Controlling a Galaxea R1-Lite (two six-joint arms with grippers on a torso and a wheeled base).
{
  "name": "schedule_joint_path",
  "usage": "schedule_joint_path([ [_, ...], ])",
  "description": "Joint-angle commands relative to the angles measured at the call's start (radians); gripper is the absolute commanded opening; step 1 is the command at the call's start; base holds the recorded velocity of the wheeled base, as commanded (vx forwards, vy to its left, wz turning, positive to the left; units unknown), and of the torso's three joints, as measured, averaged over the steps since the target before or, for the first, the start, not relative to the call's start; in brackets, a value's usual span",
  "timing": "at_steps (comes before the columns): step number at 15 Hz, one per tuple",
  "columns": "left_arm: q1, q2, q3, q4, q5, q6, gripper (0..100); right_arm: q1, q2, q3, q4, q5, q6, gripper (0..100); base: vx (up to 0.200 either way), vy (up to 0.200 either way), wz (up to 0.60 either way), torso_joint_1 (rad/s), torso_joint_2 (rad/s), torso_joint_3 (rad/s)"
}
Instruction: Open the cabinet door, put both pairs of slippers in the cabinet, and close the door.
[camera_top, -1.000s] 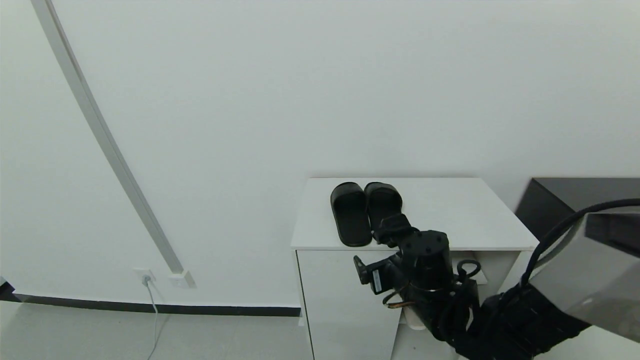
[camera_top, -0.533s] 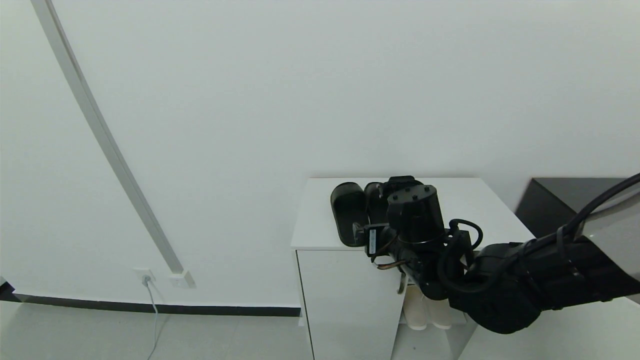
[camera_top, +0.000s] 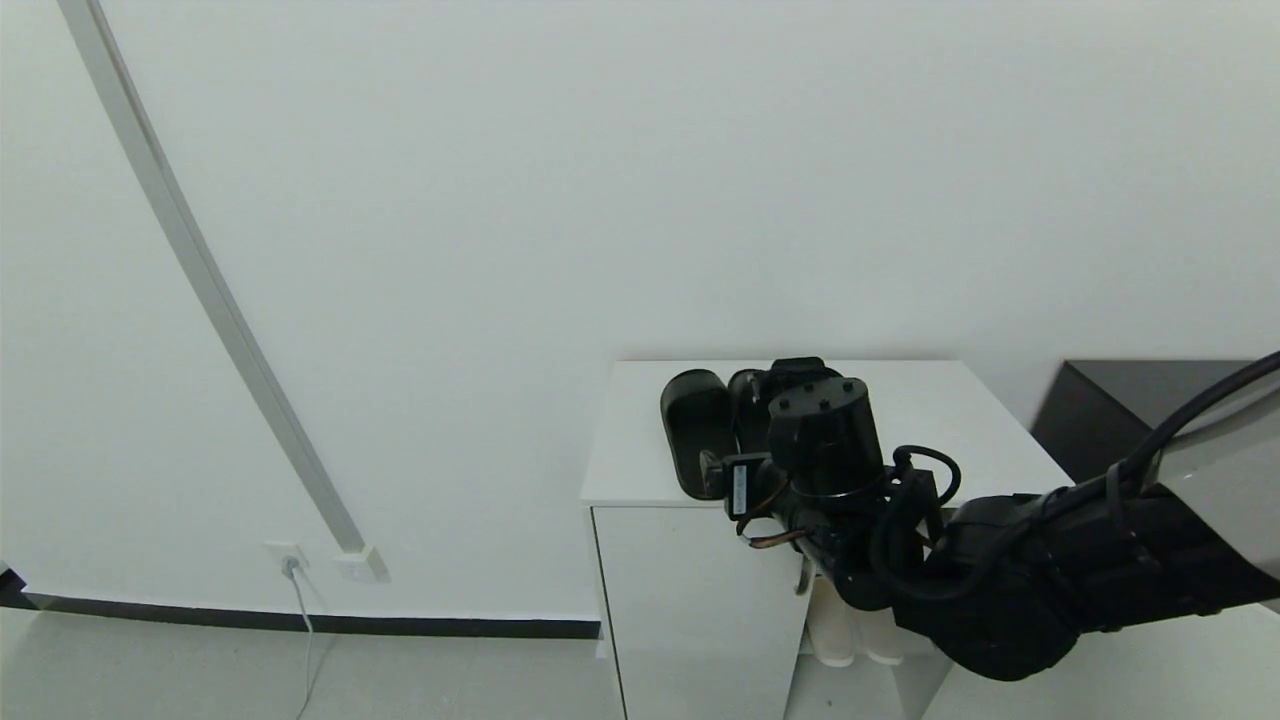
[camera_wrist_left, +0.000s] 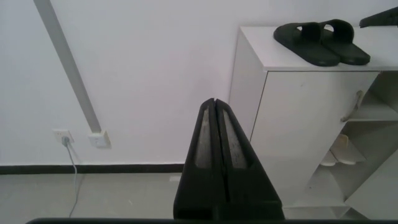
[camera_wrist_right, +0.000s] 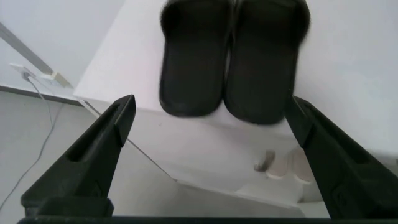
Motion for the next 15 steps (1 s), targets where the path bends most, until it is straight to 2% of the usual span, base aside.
schedule_joint_path([
  [1,0.0,0.001,0.0,0.0,0.0,0.0,0,-0.001,0.014,0.007,-0.005,0.0,0.0,100,0.2,0.0,0.0,-0.012,0.0,0.007],
  [6,0.0,0.001,0.0,0.0,0.0,0.0,0,-0.001,0.064,0.032,-0.067,0.0,0.003,100,0.2,0.0,0.0,0.008,0.0,0.002],
  [7,0.0,0.001,0.0,0.0,0.001,0.0,0,-0.001,0.109,0.047,-0.13,-0.011,0.001,100,0.2,0.0,0.0,0.007,0.0,0.002],
  [10,0.0,0.001,0.0,0.0,0.001,0.0,0,-0.003,0.185,0.055,-0.251,-0.054,-0.011,100,0.0,0.0,0.0,0.0,0.0,0.0],
  [15,0.0,0.001,0.0,0.0,0.001,0.0,0,-0.038,0.234,0.002,-0.252,-0.047,-0.017,100,0.0,0.0,0.0,0.0,0.0,0.0],
])
